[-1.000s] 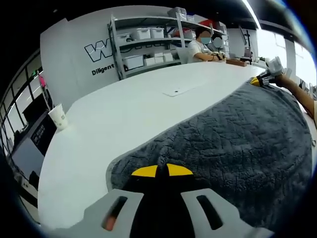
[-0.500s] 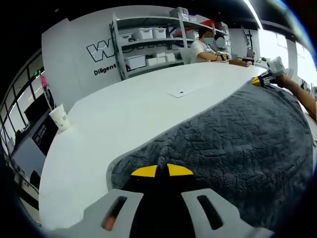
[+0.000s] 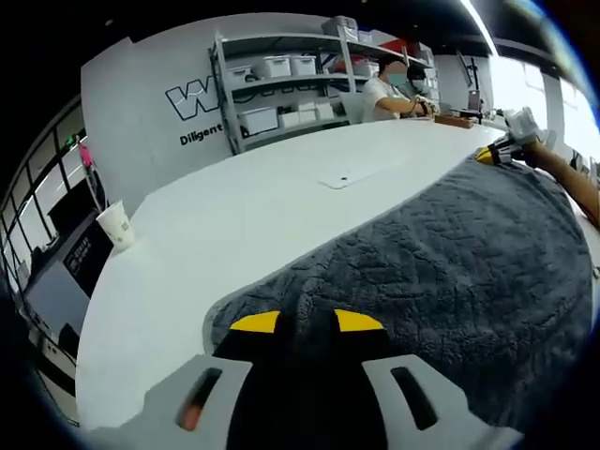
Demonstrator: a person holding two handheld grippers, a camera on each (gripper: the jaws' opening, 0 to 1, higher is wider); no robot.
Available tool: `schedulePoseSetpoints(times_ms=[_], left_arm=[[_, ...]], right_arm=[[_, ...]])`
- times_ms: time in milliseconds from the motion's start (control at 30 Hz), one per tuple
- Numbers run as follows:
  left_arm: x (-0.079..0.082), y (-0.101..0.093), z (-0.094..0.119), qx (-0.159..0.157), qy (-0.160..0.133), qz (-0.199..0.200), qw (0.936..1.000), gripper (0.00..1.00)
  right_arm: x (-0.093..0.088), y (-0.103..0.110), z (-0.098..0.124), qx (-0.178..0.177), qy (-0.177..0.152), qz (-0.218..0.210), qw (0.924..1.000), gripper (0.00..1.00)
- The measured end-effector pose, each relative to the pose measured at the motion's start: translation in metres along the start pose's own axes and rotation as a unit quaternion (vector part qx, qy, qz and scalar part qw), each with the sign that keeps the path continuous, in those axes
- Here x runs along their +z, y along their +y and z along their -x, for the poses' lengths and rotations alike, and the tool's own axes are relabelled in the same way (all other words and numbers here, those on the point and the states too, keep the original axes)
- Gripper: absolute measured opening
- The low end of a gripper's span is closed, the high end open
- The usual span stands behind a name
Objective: Open the folded towel by lifting each exposed corner and separating the folded layers until the towel lies flat within the target outline without major curled edges
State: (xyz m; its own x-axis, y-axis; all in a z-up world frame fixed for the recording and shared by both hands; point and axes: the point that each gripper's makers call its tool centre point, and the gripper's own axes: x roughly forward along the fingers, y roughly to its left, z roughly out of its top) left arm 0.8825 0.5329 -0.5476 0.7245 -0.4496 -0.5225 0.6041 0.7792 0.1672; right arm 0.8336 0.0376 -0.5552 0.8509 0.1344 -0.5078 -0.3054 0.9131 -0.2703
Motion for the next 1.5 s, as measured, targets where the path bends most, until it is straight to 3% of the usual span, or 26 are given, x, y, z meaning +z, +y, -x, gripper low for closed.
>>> schedulePoseSetpoints(times_ms=[200, 367, 500, 667, 700, 833, 900, 1233, 1500], left_arm=[[0.006, -0.008, 0.009, -0.014, -0.014, 0.017, 0.9997, 0.37], [0.005, -0.005, 0.018, 0.001, -0.013, 0.01, 0.9999, 0.46], [0.003, -0.02, 0.025, -0.027, -0.025, 0.024, 0.999, 0.73], [0.001, -0.027, 0.03, -0.036, -0.025, 0.024, 0.9988, 0.81], [0.0, -0.037, 0.041, -0.048, -0.028, 0.024, 0.9981, 0.85], [0.002, -0.049, 0.053, -0.07, -0.038, 0.022, 0.9966, 0.98], [0.0, -0.054, 0.057, -0.076, -0.037, 0.019, 0.9962, 1.0], [-0.015, -0.067, 0.08, -0.089, -0.029, 0.014, 0.9955, 1.0], [-0.034, -0.079, 0.106, -0.083, -0.019, 0.02, 0.9961, 1.0]], right_arm=[[0.002, -0.005, 0.012, -0.013, 0.0, -0.001, 0.9999, 0.21], [0.0, -0.002, 0.029, -0.011, 0.005, 0.005, 0.9999, 0.33], [-0.001, 0.006, 0.044, 0.004, 0.005, -0.003, 1.0, 0.49], [-0.001, 0.01, 0.053, 0.007, 0.005, -0.004, 1.0, 0.66], [-0.004, 0.017, 0.071, 0.019, 0.011, -0.011, 0.9997, 0.7], [-0.009, 0.026, 0.087, 0.029, 0.022, -0.008, 0.9993, 0.91], [-0.013, 0.03, 0.097, 0.034, 0.023, -0.015, 0.999, 0.99], [-0.037, 0.05, 0.142, 0.061, 0.025, -0.035, 0.9972, 0.99], [-0.058, 0.044, 0.182, 0.032, 0.031, -0.044, 0.998, 0.99]])
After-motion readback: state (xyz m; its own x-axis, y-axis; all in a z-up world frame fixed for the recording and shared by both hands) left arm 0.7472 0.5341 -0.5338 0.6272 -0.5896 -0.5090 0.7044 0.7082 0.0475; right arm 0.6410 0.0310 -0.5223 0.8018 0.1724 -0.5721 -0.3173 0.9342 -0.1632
